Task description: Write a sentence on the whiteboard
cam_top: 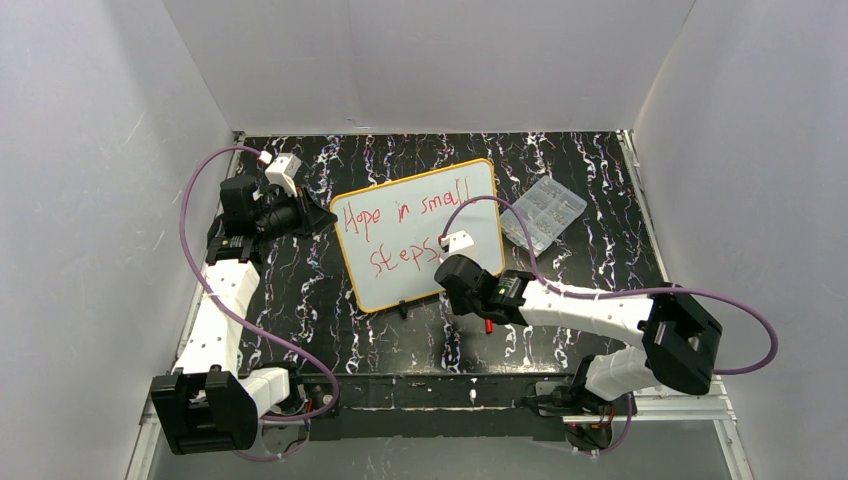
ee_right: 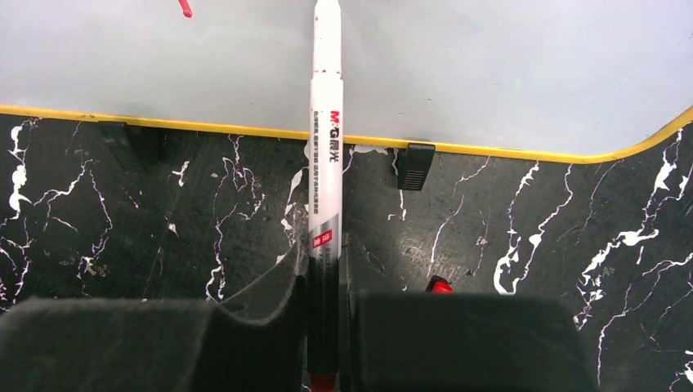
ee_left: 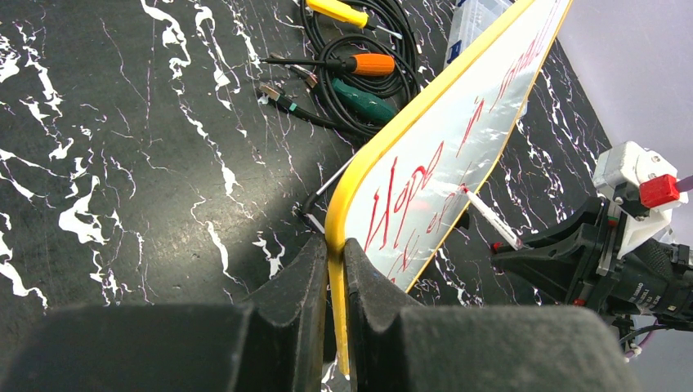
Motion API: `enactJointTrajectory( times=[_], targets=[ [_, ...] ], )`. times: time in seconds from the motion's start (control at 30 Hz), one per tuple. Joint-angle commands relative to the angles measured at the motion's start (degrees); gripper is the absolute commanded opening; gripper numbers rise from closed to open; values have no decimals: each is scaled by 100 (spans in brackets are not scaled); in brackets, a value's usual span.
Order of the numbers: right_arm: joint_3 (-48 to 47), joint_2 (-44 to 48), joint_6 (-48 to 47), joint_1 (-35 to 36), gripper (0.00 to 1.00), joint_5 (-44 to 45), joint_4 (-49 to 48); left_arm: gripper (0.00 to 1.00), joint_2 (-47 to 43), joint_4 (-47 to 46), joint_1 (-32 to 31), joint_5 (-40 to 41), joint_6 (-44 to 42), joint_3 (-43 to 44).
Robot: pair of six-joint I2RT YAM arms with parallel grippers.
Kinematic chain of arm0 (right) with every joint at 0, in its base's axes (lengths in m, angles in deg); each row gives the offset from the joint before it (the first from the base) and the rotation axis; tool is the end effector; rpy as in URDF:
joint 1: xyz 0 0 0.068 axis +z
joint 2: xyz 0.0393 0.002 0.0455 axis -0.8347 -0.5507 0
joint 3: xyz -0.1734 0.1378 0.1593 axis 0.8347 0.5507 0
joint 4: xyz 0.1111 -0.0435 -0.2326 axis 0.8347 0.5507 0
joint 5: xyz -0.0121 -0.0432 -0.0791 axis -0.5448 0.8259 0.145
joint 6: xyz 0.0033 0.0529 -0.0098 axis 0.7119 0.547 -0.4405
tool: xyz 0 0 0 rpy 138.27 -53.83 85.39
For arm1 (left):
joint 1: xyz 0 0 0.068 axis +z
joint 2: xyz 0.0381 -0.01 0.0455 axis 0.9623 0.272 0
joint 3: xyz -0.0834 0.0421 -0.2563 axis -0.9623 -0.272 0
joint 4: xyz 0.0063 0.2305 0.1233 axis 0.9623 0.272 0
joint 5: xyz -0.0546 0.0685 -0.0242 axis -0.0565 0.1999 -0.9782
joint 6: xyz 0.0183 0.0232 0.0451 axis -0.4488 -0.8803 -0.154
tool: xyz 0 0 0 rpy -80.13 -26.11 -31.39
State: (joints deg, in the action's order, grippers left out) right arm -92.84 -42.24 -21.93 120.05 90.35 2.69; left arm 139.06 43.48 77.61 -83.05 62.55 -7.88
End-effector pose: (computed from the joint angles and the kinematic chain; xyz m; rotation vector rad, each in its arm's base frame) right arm 0.1396 0.2436 0.2192 -0.4240 2.3052 0.2547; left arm 0.2457 -0.0087 0.3267 0.2939 1.9087 -0.7387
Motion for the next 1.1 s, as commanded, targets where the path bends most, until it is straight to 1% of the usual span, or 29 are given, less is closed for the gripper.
enactJointTrajectory(
  times=[0.0, 0.2, 0.23, 0.27, 0.33, 0.4, 0.43, 0.53, 0.6, 0.67, 0.73, 0.77, 0.97, 1.03, 1.07],
  targets=[
    [-63, -14, 75, -27, 1, 69, -47, 0, -156, 45, -94, -289, 0, -40],
    [37, 684, -73, -27, 1, 184, -85, 0, -181, 80, -94, -232, 10, -35],
    [71, 831, -112, -27, 1, 197, -105, 2, -189, 106, -89, -199, 14, -35],
    [113, 968, -162, -27, 1, 245, -140, 7, -194, 135, -93, -146, 8, -23],
    [162, 1181, -266, -27, 1, 320, -201, 13, -207, 176, -95, -100, -7, -23],
    [109, 1276, -410, -27, 1, 415, -112, 25, -223, 194, -94, -83, -8, -34],
    [46, 1278, -493, -27, 1, 441, -9, 33, -248, 211, -94, -54, -13, -42],
    [-189, 1228, -788, -27, 1, 437, 175, 47, -330, 308, -94, 122, -70, -48],
    [-345, 1172, -1001, -38, 1, 323, 263, 59, -404, 353, -94, 262, -93, -78],
    [-567, 1086, -1228, -103, 1, 31, 426, 70, -500, 390, -94, 458, -131, -92],
    [-774, 1036, -1438, -233, 1, -304, 589, 76, -626, 433, -94, 760, -184, -110],
    [-863, 1036, -1556, -357, 1, -566, 664, 78, -702, 438, -94, 922, -215, -116],
    [-1337, 1036, -2339, -1420, 1, -2692, 1206, 80, -1234, 476, -150, 1653, -441, 20],
    [-1487, 1008, -2560, -1738, 1, -3462, 1404, 80, -1332, 597, -251, 1798, -557, 134],
    [-1563, 983, -2635, -1862, 1, -3706, 1502, 80, -1355, 678, -490, 1900, -642, 194]
  ],
)
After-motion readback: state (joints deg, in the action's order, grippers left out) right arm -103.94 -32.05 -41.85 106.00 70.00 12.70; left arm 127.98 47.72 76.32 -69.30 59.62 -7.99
